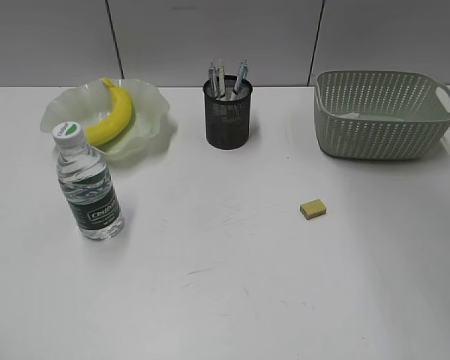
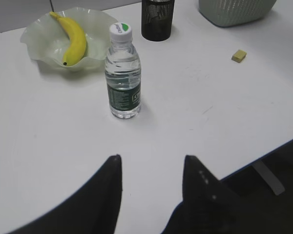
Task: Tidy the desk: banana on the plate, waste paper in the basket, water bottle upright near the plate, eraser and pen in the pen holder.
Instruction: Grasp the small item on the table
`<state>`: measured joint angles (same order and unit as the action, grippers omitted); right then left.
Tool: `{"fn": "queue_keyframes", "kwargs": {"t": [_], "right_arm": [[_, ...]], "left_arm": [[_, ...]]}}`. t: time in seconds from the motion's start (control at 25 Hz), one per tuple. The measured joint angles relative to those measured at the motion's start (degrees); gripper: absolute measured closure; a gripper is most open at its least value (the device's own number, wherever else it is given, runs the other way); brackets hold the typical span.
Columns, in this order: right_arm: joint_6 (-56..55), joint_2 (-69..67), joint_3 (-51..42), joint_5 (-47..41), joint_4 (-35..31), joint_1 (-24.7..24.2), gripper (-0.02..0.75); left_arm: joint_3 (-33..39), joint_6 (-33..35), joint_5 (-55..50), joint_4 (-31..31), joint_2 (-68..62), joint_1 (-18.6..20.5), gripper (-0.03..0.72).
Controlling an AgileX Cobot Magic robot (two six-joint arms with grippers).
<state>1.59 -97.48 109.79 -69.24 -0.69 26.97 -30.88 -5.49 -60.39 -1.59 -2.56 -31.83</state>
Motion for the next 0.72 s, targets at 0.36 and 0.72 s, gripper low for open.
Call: {"fn": "queue_keyframes", "kwargs": {"t": [0.36, 0.72], "right_arm": [[-2.9, 26.7, -26.8, 0.0, 4.0, 0.0, 0.281], [-3.9, 54.1, -54.7, -0.1, 4.5, 0.0, 0.281]], "left_arm": [[0.0, 0.0, 0.0, 0.0, 0.0, 0.0, 0.379], [0.0, 0.0, 0.0, 0.0, 0.0, 0.0, 0.379]]}}
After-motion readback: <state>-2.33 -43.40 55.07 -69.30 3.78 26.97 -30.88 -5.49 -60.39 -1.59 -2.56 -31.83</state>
